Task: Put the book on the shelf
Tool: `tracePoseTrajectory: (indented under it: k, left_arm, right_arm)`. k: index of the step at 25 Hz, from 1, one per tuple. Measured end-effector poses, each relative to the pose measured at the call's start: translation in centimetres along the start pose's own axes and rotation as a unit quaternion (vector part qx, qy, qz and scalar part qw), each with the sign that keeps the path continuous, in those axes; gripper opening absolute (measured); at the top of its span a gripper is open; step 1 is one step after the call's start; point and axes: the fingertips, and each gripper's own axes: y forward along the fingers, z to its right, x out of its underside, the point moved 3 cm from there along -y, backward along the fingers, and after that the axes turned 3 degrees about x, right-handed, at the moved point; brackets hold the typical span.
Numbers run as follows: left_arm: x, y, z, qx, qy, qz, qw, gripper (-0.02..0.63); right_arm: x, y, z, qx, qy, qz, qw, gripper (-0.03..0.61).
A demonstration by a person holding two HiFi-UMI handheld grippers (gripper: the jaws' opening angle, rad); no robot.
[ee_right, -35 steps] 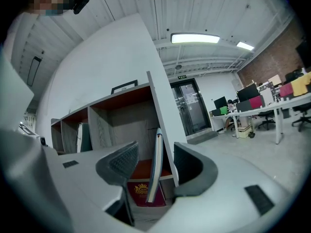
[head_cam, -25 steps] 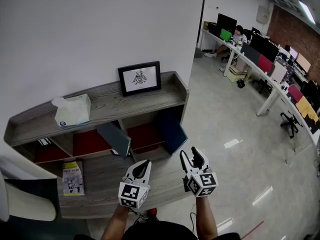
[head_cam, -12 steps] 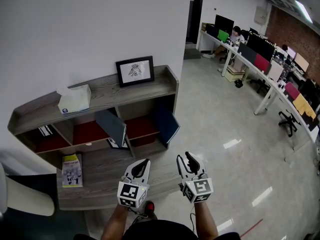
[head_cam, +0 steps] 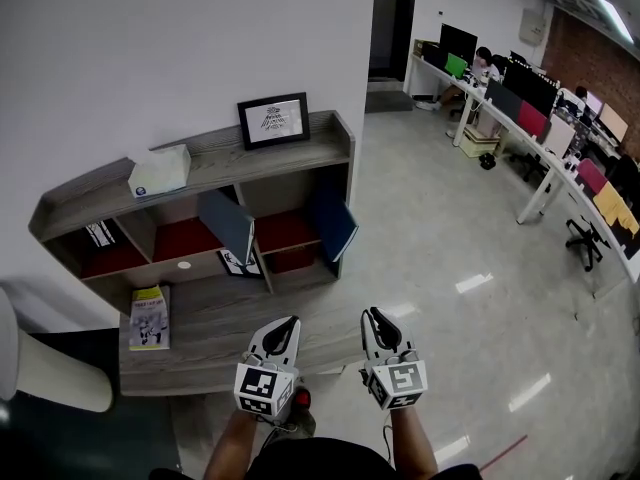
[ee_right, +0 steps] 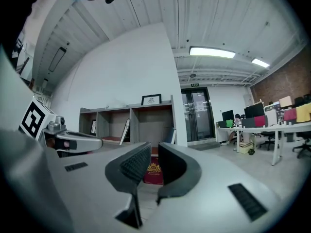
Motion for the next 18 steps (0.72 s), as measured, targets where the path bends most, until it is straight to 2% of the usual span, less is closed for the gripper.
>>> tracePoseTrajectory:
  k: [18]
  left_arm:
    - [1.9,-7.5,6.1,-0.029,-0.004,-0.001,0.9996,0.006]
  right_arm:
    - [2.5,-9.7,-2.5,-0.028,0.013,-0.005,1.0,0.044]
